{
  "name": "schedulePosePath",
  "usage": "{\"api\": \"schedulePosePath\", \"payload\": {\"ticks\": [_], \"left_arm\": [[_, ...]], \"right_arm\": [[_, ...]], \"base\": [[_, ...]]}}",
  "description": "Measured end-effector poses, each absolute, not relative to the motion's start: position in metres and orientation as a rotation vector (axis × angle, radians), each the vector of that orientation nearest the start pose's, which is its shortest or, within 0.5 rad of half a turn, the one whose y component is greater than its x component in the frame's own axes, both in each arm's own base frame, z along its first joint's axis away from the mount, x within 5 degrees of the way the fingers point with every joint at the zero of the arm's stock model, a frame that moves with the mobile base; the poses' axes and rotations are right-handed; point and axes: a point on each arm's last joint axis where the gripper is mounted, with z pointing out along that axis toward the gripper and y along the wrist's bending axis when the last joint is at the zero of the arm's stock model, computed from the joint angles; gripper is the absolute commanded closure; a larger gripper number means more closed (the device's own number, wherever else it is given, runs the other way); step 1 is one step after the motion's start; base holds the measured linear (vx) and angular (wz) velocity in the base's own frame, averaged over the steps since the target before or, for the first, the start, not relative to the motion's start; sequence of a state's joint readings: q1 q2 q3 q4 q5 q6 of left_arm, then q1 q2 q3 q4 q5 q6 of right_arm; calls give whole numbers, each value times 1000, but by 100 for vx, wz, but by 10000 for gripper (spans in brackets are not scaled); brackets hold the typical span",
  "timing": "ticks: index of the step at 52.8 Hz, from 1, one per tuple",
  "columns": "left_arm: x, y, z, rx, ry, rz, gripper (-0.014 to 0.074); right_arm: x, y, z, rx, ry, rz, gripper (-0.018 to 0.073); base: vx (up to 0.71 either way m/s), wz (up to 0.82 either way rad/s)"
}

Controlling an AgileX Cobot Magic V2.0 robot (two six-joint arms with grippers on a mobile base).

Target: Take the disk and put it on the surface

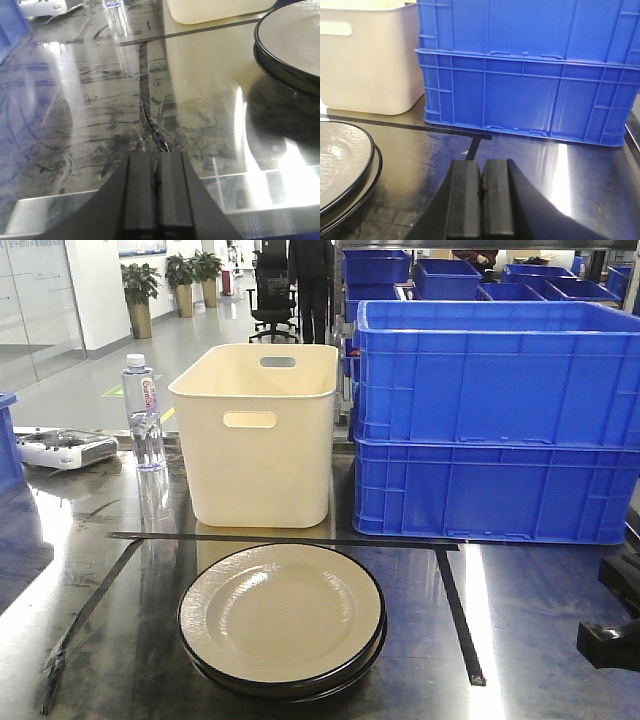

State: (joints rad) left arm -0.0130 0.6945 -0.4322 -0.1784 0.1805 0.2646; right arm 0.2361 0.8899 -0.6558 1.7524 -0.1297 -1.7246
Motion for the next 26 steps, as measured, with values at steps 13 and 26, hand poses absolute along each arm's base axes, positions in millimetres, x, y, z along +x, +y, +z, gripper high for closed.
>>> {"api": "schedulePosePath", "payload": {"ticks": [13, 26], "left_arm": [[141, -5, 278, 127, 1938, 17, 598], [141, -5, 278, 128, 1940, 17, 598]], "right_arm": [[190, 34, 336, -86, 1738, 84, 571], [190, 34, 336, -86, 1738, 84, 571]], "base": [[0, 0], [0, 0]]}}
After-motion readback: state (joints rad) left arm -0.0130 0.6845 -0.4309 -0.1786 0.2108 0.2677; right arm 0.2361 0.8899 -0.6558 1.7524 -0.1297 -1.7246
